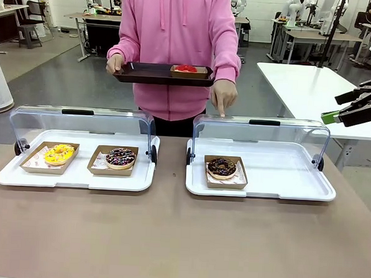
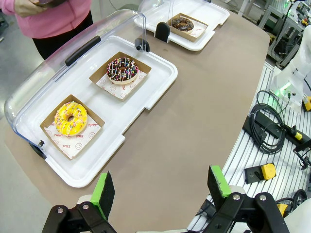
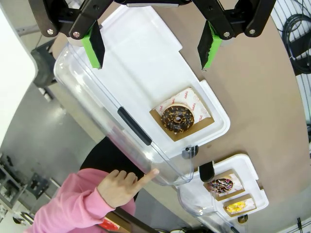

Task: Provide the desired donut to the person.
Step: Pick up and lift the Paper togo box containing the Donut pointed at by the person.

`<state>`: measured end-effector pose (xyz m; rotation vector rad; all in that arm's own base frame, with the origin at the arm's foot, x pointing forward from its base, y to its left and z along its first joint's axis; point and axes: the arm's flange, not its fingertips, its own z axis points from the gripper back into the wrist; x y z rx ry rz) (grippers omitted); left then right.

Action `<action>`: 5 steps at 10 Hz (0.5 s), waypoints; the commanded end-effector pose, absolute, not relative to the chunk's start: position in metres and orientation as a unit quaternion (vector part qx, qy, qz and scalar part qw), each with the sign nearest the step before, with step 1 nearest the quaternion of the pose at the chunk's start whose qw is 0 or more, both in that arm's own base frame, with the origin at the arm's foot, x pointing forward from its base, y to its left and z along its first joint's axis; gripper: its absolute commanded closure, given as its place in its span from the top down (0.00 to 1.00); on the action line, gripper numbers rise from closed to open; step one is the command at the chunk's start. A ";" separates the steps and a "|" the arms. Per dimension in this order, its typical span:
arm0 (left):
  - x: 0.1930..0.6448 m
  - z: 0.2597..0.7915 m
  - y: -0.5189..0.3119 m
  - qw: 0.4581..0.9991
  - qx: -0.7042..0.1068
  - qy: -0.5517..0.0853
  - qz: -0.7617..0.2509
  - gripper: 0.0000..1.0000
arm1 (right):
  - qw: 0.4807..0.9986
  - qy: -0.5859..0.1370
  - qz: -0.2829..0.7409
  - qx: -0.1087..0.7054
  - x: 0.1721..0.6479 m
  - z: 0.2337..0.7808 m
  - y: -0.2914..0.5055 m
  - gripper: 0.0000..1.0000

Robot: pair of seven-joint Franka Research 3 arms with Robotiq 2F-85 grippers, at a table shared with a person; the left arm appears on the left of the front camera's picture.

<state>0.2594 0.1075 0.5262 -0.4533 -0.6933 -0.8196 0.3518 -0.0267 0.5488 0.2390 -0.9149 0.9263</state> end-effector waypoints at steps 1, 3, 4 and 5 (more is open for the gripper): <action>0.259 0.525 0.110 0.828 -0.219 -0.332 -0.395 1.00 | 0.790 -0.423 0.430 0.114 0.351 0.548 -0.027 1.00; 0.259 0.525 0.110 0.828 -0.219 -0.332 -0.395 1.00 | 0.789 -0.425 0.430 0.111 0.352 0.549 -0.027 1.00; 0.259 0.525 0.110 0.828 -0.219 -0.332 -0.395 1.00 | 0.780 -0.414 0.463 0.082 0.363 0.566 0.013 1.00; 0.259 0.525 0.110 0.828 -0.219 -0.332 -0.395 1.00 | 0.777 -0.385 0.496 0.040 0.372 0.577 0.060 1.00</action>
